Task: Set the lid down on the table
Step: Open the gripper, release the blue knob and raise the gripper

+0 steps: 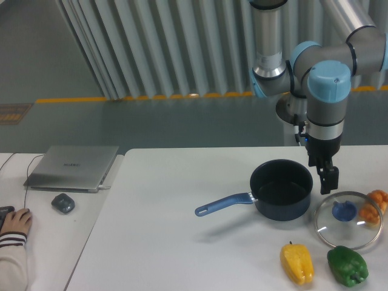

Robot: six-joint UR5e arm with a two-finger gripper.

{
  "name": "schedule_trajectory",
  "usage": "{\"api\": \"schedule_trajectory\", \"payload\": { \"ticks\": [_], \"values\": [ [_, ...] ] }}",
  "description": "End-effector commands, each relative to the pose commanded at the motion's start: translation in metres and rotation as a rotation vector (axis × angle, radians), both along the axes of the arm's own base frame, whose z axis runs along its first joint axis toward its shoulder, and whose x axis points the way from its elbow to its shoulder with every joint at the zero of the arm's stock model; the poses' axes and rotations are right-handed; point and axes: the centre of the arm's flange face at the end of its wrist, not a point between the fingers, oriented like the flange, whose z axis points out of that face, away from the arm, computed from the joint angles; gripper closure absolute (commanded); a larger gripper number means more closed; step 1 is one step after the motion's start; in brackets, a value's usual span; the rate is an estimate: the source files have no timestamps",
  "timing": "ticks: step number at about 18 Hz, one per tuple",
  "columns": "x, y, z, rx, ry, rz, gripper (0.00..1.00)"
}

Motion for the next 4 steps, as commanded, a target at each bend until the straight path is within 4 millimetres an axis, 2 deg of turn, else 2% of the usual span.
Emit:
{"api": "schedule_trajectory", "payload": {
  "ticks": [4],
  "values": [
    [-0.0015,-0.0028,0.0035,0.001,0.008,0.006,0.0]
  ]
}}
